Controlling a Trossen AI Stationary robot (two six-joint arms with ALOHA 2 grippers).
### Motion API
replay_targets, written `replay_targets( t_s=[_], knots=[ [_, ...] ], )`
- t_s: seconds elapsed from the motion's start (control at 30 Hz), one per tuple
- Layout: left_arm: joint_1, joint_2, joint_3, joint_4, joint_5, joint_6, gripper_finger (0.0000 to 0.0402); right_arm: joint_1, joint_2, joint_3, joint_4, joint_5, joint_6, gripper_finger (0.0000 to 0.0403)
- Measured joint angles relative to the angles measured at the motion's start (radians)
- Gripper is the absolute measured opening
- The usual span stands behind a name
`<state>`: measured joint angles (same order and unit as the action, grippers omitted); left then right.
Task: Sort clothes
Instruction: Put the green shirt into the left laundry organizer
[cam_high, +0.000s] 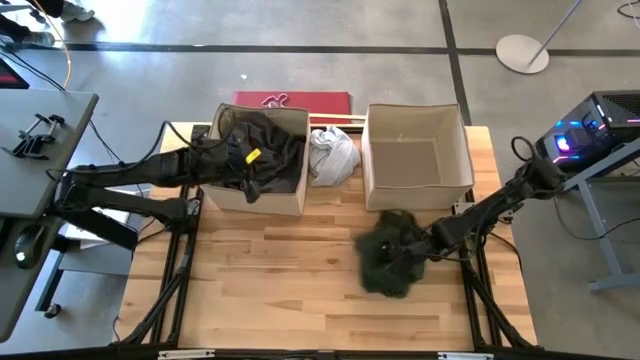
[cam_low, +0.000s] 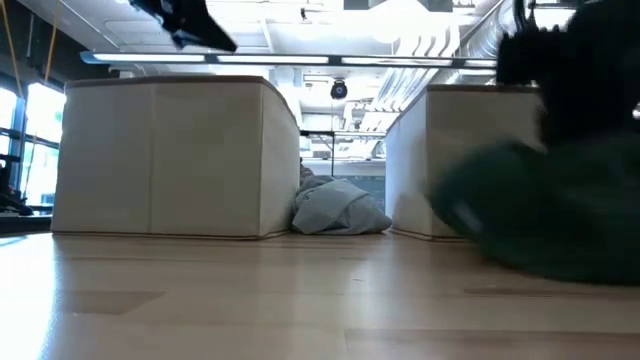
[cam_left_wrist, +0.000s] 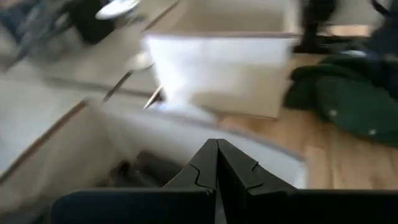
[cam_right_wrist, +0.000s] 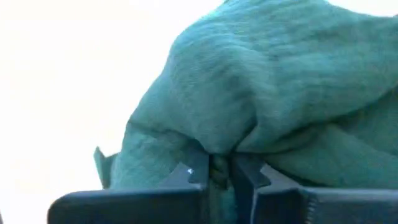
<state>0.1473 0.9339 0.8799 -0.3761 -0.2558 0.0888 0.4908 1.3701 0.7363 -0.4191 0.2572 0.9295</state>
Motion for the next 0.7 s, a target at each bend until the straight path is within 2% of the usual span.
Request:
replay_targets(
  t_s=[0.17,0.33,0.4,0.5,0.6,0.7],
  knots=[
    [-0.096,0.058,0.000,0.191,0.119,0.142,0.0000,-0.014,0.000,0.121,0.097,0.197,-0.303,0.0029],
    [-0.214,0.131,0.001,0.419,0.196,0.238,0.0000,-0.067,-0.002,0.203,0.244,0.278,-0.588,0.0008],
    [-0.256,0.167,0.001,0.467,0.266,0.331,0.0001,-0.095,-0.002,0.206,0.347,0.277,-0.681,0.0006],
    [-0.316,0.235,0.001,0.554,0.290,0.416,0.0014,-0.145,-0.003,0.174,0.492,0.218,-0.727,0.0009],
    [-0.362,0.308,0.001,0.648,0.306,0.441,0.0050,-0.197,-0.003,0.136,0.541,0.139,-0.713,0.0007],
    [-0.389,0.400,0.001,0.730,0.317,0.444,0.0104,-0.232,0.002,0.116,0.563,0.102,-0.670,0.0006]
  ],
)
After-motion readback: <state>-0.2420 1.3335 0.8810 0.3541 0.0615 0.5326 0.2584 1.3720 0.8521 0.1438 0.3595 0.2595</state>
